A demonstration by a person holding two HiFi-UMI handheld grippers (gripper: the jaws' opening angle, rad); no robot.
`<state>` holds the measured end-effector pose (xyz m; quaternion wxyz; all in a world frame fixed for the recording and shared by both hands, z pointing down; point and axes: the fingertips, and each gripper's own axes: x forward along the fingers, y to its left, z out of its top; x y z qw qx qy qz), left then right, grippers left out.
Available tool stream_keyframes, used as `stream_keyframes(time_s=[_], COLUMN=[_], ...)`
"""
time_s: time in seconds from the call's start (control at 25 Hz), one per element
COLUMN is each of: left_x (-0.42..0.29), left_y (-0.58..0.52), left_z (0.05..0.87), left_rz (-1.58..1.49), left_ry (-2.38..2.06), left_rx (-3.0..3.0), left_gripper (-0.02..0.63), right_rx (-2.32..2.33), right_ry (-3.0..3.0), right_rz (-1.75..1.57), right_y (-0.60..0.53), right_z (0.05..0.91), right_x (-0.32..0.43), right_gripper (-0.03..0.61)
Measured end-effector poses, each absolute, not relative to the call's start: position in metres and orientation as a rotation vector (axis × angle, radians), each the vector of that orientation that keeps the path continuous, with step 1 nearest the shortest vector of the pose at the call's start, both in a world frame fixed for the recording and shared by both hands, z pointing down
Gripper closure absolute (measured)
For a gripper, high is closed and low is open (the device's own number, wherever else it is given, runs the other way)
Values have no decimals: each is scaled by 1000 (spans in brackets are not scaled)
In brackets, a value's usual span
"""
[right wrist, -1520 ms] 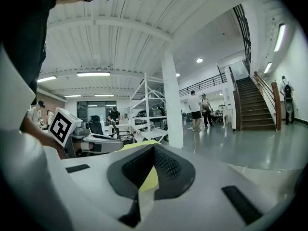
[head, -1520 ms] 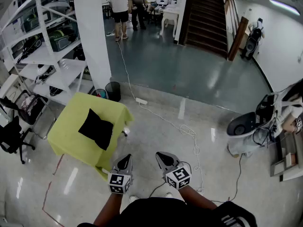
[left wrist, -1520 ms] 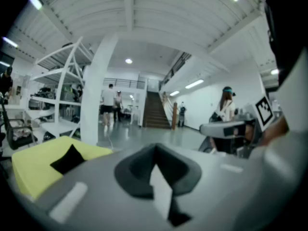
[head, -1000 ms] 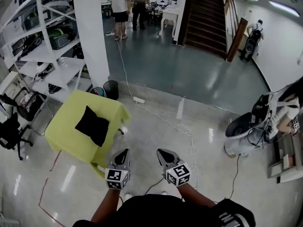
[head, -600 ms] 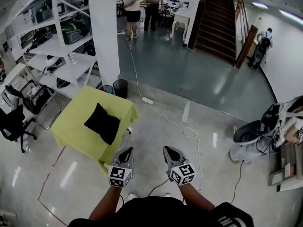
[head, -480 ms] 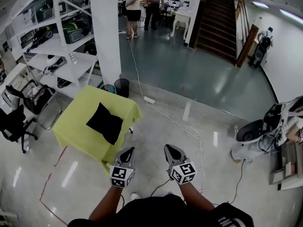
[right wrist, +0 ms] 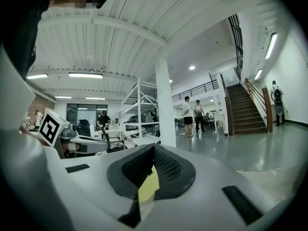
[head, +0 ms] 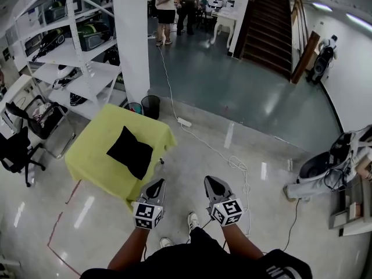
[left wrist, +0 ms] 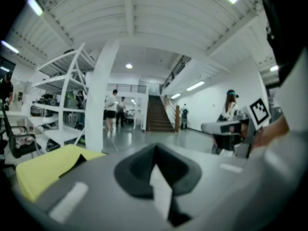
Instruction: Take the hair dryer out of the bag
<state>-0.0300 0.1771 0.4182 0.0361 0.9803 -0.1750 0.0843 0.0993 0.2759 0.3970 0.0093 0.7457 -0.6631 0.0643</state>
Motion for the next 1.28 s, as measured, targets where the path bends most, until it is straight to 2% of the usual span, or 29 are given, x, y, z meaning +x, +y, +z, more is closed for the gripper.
stream_keyframes(time_s=[0.64,0.84,1.28], left_x=[63,93,80], left_y=[98,74,29], left_z=[412,405,415], left_rz=[328,318,337], left_ry=[-732,-848,-1051], left_rx=[2985,2962,2866], left_gripper=[607,607,607], right_rx=[2167,2172,1984], right_ry=[-2254,-2310,-2344], right_rz=[154,275,361], right_y=[185,168,132], right_z=[385,397,434], right_x=[207,245,252], right_gripper=[571,571,571])
